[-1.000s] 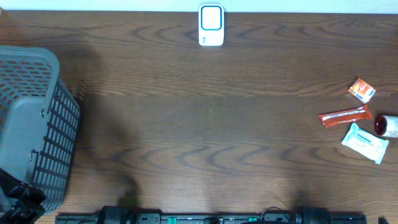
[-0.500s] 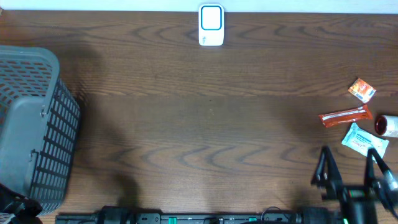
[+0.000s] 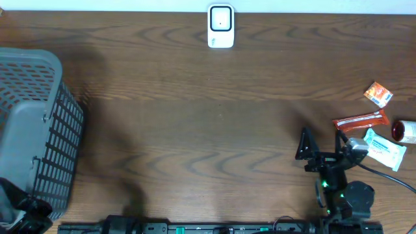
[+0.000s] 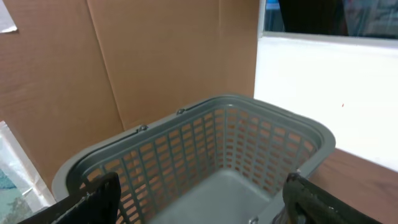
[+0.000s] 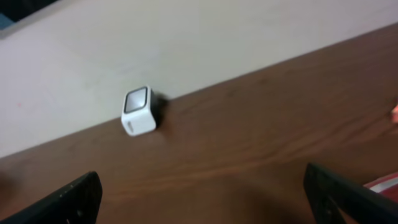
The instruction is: Scan the item barcode
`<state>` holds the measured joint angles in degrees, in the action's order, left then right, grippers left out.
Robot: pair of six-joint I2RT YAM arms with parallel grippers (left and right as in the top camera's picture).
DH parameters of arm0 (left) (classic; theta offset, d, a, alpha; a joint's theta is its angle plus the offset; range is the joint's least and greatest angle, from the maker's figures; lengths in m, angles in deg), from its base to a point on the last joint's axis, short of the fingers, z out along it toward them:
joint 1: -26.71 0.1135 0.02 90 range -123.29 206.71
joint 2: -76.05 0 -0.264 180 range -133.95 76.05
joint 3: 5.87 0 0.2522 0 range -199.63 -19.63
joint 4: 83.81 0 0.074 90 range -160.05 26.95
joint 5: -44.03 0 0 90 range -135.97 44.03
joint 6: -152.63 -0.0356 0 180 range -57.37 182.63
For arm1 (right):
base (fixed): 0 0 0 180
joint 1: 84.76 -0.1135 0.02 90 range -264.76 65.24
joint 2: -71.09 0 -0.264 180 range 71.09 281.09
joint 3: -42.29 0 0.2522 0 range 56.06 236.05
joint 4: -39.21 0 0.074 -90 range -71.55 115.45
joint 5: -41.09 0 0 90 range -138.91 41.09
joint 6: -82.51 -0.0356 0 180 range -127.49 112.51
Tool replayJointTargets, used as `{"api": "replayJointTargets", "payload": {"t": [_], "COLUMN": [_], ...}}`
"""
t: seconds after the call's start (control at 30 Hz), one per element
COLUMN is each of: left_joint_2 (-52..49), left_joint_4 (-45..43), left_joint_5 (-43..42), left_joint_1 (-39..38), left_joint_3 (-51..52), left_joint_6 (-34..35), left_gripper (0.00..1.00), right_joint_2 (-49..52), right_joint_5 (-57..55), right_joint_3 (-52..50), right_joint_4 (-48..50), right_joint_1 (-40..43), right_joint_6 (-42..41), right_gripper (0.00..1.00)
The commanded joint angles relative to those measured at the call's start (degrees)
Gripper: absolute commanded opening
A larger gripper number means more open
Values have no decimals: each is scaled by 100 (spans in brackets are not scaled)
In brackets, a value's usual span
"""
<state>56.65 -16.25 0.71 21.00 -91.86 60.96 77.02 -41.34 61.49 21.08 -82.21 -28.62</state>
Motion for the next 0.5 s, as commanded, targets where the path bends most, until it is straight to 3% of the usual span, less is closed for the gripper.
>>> {"api": "replayJointTargets", "payload": {"t": [0.0, 0.47], "left_joint_2": [22, 22], "left_joint_4": [2, 15], "left_joint_5": [33, 33], "left_joint_1": [31, 31], "left_joint_3": [79, 81], "left_joint_6": [7, 7], "left_gripper": [84, 84], "right_joint_2": [-42, -17], "right_joint_5": [219, 44], "right_joint_3": [-334, -511], "right_joint_4": [164, 81], "right_joint_1": [-13, -13], "right_joint_6": [-214, -540], "right_gripper": [99, 99]}}
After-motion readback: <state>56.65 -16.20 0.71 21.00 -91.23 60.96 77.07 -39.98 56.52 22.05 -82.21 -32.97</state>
